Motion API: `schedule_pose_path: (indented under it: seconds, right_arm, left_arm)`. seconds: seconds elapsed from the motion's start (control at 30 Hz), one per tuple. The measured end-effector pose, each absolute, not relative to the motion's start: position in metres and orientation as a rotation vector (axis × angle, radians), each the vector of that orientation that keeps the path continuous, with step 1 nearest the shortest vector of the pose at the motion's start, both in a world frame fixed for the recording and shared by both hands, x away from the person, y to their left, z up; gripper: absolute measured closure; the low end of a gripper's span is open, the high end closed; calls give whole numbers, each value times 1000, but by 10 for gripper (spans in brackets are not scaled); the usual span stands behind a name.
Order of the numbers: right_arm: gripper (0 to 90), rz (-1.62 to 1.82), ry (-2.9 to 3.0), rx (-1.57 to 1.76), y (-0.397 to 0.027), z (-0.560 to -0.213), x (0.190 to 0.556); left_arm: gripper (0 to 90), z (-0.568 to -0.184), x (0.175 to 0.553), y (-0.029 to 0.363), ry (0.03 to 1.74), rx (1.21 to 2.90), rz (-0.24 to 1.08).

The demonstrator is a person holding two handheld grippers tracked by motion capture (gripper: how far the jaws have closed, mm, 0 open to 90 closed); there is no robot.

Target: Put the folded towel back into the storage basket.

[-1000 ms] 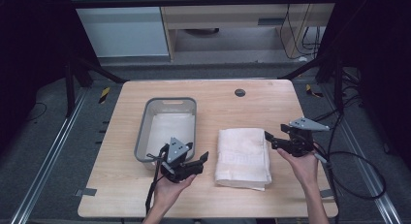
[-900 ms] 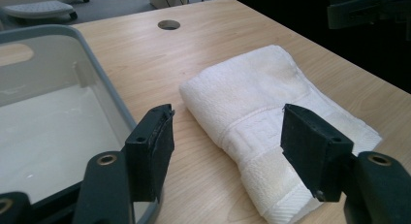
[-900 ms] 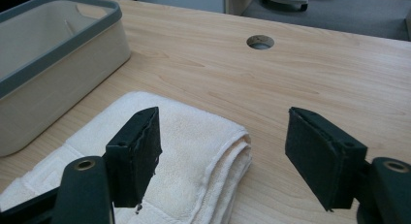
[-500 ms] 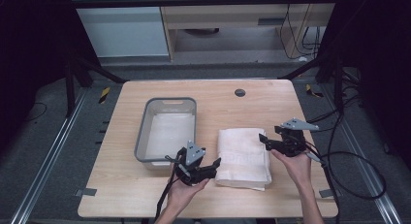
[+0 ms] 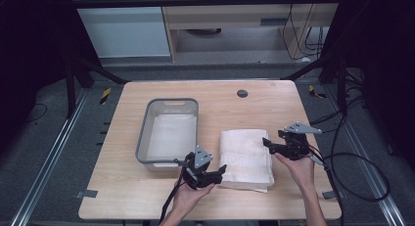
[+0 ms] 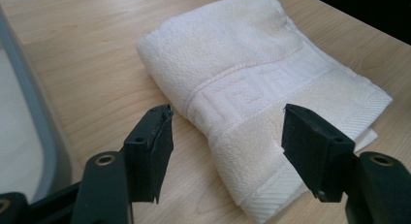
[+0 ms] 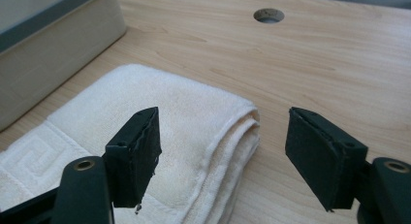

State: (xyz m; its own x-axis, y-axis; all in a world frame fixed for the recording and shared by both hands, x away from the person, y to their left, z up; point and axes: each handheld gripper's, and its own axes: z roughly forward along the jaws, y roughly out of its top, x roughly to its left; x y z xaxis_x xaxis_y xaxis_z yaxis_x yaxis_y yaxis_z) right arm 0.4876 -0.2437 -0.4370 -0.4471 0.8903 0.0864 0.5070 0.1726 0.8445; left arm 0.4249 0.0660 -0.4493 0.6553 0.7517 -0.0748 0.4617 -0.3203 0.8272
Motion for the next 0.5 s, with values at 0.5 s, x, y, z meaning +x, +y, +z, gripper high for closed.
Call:
schedule_pose_path:
  seconds: [0.5]
  right_arm:
    - [289,1112,2086,1346,-234,-460,498]
  left_arm:
    - [327,-476,436,56,1008,2008,371]
